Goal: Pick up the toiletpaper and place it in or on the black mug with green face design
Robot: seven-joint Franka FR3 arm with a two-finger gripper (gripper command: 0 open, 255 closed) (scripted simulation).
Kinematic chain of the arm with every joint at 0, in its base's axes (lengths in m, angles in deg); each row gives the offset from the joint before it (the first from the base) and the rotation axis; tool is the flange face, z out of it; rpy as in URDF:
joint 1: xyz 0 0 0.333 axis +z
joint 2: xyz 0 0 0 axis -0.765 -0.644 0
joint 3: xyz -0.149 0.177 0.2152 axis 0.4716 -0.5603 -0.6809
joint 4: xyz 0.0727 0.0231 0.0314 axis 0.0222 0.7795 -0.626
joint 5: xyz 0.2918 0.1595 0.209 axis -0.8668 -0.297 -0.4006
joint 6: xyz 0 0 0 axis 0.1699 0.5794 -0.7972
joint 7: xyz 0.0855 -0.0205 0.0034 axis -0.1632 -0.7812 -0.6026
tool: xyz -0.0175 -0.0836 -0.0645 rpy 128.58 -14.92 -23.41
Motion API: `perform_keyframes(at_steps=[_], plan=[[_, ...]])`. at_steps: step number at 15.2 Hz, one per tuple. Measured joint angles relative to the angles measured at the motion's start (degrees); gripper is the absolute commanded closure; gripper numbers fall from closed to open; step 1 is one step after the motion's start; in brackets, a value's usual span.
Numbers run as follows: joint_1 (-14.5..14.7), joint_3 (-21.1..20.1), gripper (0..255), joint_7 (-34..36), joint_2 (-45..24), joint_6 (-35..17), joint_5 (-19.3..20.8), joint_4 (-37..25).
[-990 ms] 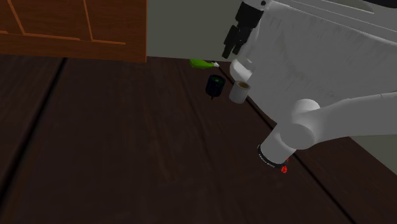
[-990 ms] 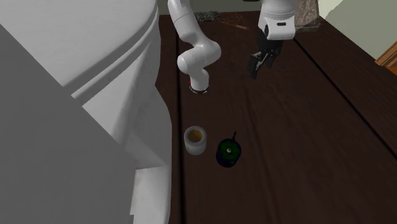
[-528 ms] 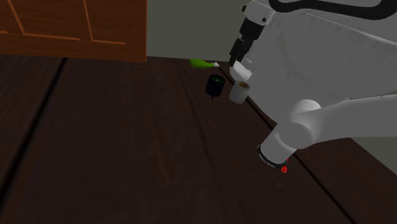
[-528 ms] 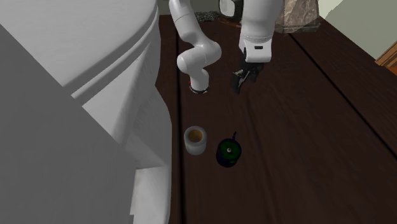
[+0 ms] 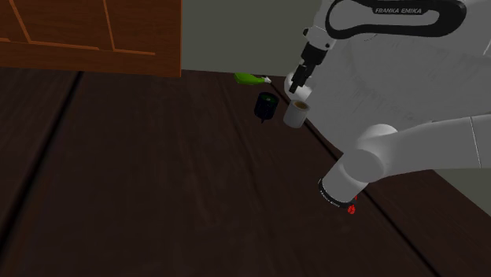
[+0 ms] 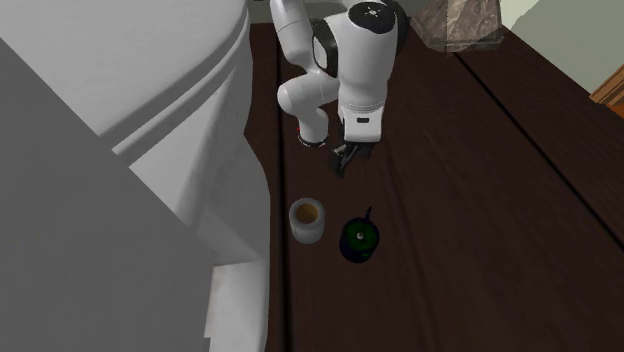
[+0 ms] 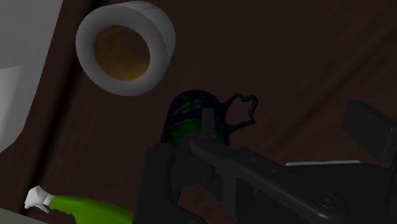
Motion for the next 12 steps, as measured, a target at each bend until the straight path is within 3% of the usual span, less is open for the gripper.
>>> perform_keyframes(at_steps=[12], plan=[[-4.43, 15.14, 0, -15.67, -14.89, -14.14, 6.7, -0.72]])
